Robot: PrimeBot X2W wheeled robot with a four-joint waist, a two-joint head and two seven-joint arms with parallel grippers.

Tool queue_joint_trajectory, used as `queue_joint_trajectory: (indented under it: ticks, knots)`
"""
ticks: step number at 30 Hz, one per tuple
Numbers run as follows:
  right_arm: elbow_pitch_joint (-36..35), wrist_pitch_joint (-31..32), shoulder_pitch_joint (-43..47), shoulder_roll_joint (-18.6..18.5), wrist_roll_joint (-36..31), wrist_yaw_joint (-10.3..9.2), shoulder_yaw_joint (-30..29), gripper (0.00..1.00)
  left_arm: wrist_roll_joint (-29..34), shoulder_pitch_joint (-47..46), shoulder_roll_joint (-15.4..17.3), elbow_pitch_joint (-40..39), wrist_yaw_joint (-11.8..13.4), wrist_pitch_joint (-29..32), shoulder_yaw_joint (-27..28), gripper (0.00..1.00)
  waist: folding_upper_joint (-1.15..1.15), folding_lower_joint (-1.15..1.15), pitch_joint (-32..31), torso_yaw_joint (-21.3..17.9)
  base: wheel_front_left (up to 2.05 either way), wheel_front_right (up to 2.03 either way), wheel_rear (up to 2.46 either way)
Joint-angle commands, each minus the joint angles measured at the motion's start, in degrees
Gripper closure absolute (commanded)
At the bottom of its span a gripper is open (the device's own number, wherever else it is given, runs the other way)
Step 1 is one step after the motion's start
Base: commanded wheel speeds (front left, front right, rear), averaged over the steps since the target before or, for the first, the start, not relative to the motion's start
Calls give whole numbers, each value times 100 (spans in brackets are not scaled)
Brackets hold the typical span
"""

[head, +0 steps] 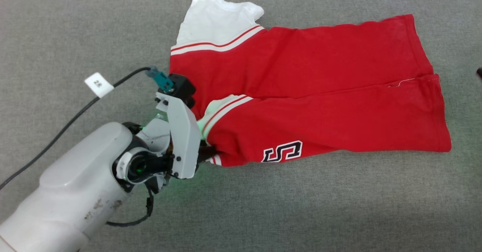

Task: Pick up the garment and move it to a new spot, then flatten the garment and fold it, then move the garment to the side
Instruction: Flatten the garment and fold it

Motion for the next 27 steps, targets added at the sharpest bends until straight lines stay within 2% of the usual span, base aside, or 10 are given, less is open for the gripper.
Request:
queue_joint_trajectory:
  ticks: [1, 10, 16, 22, 23, 24, 26, 27]
  knots:
    - [-60, 151, 31, -93, -10, -7, 87, 0, -10, 278, -131, 142, -45, 33, -216, 100, 0, 0, 1, 10, 0, 0, 0]
    - [-374, 1656, 208, -808, -338, -7, 914, 0, 71, 296, -211, 128, -194, -136, -213, 100, 0, 0, 55, 143, 0, 0, 0]
    - [-262, 2107, -50, -639, -402, -7, 1127, 0, 186, 184, -334, 92, -278, -218, -262, 100, 0, 0, 166, 258, 0, 0, 0]
    - [134, 2376, -220, -386, -578, -7, 1417, 0, 269, 69, -492, 130, -348, -318, -267, 100, 0, 0, 266, 355, 0, 0, 0]
    - [190, 2397, -228, -356, -604, -8, 1478, 16, 280, 54, -509, 148, -363, -337, -270, 100, 0, 0, 271, 367, 0, 0, 0]
    - [232, 2380, -238, -318, -627, -8, 1516, 53, 294, 55, -521, 166, -374, -358, -273, 100, 0, 0, 272, 376, 0, 0, 0]
    - [309, 2352, -235, -256, -617, -8, 1569, 100, 313, 76, -515, 193, -422, -401, -272, 100, 0, 0, 257, 389, 0, 0, 0]
    - [322, 2363, -230, -242, -596, -8, 1601, 100, 317, 95, -502, 201, -431, -428, -265, 100, 0, 0, 237, 394, 0, 0, 0]
